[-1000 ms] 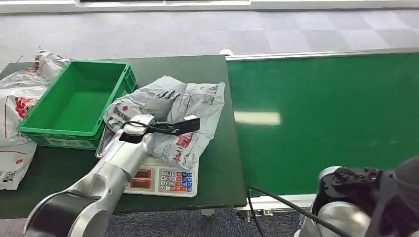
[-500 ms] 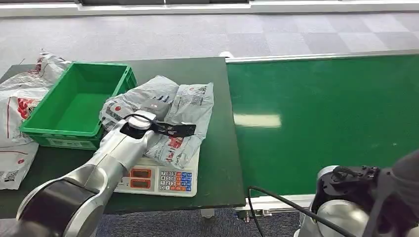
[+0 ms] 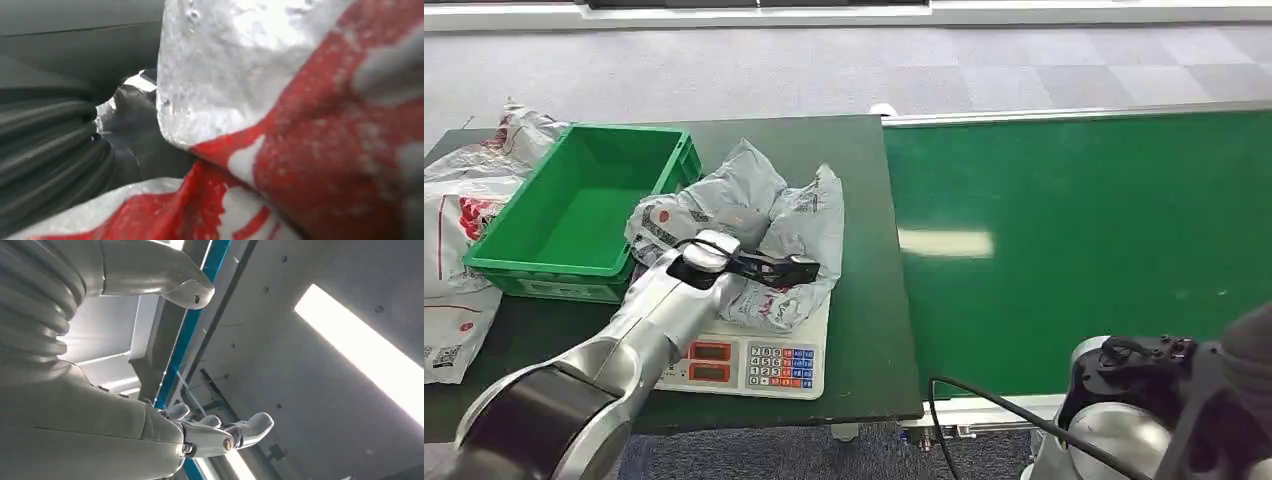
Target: Moved the parcel from conveyor to table for the left to box.
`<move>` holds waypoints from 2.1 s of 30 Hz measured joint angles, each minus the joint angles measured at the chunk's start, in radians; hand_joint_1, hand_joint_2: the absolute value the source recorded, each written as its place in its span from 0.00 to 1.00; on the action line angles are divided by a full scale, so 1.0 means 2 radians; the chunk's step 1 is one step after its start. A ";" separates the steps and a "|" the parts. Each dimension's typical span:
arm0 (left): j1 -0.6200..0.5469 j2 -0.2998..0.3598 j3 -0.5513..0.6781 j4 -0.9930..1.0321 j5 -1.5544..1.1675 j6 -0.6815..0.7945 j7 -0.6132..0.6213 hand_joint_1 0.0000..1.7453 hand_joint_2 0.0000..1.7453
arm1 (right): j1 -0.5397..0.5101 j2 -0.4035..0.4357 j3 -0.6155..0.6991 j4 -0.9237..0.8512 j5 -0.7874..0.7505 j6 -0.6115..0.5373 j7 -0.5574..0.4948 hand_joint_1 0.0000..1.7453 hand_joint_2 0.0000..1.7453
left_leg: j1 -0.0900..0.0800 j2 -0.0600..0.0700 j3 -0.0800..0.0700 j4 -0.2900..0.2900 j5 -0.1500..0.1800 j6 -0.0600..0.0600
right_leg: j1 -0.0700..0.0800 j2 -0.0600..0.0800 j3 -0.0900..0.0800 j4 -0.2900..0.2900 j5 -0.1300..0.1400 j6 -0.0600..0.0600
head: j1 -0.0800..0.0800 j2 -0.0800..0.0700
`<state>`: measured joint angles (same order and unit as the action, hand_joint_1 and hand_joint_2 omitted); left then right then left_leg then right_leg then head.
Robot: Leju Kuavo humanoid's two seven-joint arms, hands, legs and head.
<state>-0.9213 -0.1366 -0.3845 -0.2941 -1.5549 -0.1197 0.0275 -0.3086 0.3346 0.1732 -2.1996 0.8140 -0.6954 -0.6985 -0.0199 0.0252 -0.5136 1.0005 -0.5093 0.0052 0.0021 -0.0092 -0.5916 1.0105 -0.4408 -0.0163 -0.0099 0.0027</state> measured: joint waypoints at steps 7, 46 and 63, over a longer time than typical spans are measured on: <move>0.013 0.001 -0.001 -0.021 0.001 0.247 0.041 1.00 1.00 | 0.003 0.000 -0.004 -0.015 0.004 0.000 0.000 0.00 1.00 | 0.000 0.000 -0.002 0.000 0.000 0.000 | 0.000 0.000 -0.002 0.000 0.000 0.000 | 0.000 0.000; -0.026 0.100 0.206 -0.062 0.051 0.411 0.116 1.00 1.00 | 0.003 -0.001 0.027 -0.006 -0.012 0.000 0.000 0.00 1.00 | 0.000 -0.001 -0.005 0.000 0.001 -0.001 | 0.001 -0.001 -0.005 0.000 0.000 -0.001 | 0.000 0.000; -0.011 0.145 0.236 -0.006 0.053 0.403 0.201 0.00 0.00 | 0.006 -0.001 0.063 -0.003 0.002 0.000 0.000 0.00 1.00 | 0.001 -0.001 -0.005 0.000 0.001 -0.001 | 0.001 -0.001 -0.005 0.000 0.000 -0.001 | 0.000 0.000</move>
<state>-0.9440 0.1541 0.0870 -0.3067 -1.4484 0.6859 0.4291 -0.2970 0.3330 0.2991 -2.2065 0.8171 -0.6954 -0.6989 -0.0177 0.0232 -0.5242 1.0008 -0.5076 0.0031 0.0048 -0.0107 -0.6018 1.0113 -0.4406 -0.0182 -0.0103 0.0027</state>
